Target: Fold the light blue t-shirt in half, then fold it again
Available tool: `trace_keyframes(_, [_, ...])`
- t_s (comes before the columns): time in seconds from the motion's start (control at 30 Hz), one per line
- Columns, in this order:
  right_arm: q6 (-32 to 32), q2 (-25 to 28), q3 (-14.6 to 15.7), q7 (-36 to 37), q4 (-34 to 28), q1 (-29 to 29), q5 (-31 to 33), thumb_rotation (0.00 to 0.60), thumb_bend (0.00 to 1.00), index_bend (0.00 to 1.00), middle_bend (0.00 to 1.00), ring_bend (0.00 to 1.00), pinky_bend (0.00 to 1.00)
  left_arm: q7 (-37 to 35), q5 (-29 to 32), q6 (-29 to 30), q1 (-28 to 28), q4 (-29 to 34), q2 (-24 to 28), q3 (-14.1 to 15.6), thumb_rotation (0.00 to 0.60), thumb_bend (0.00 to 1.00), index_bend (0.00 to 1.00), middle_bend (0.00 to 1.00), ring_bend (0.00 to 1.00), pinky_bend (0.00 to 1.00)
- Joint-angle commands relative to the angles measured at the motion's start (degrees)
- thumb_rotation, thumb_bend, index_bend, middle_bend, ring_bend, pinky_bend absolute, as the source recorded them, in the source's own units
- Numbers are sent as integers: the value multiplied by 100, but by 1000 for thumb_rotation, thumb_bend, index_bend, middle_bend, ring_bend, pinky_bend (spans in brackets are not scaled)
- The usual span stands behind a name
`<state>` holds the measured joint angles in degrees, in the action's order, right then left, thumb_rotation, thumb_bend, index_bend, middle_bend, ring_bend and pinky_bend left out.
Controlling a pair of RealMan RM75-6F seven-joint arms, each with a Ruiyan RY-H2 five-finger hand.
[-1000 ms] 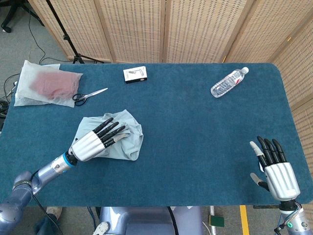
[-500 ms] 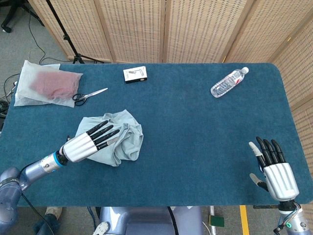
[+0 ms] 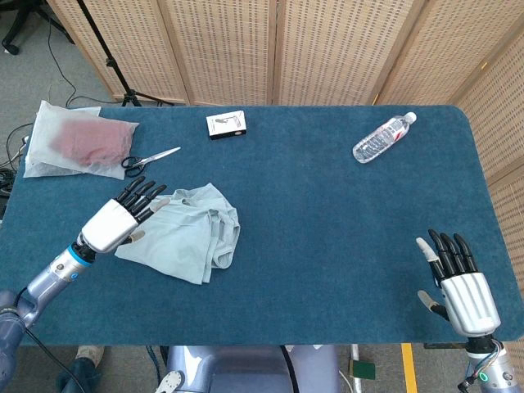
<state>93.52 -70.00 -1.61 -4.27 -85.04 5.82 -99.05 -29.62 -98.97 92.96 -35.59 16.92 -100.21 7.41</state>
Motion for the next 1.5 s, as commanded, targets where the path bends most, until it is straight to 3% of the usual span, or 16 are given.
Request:
trace_keyframes(0.03, [-12,-4,5,-9,1,4,-5,600,0,0,0,0,0,-514,291,-309,45,301,-17,-243,600,0,0,0,0,0])
trace_keyframes(0.3, [-58,-15,7,-30,11,17,15,600,0,0,0,0,0,-257,409,-640,-333,536,-383,-481,600,0,0,0,0,0])
trace_keyframes(0.6, [-128,14,-52,76,39,44,148,600,0,0,0,0,0,294,498,-1417,-917,634,-876,-667,600,0,0,0,0,0])
trace_keyframes(1.5, [-503,19,-225,255,167,166,654,600,0,0,0,0,0,536,779,-2511,-2002,-123,-1802,-1023,600,0,0,0,0,0])
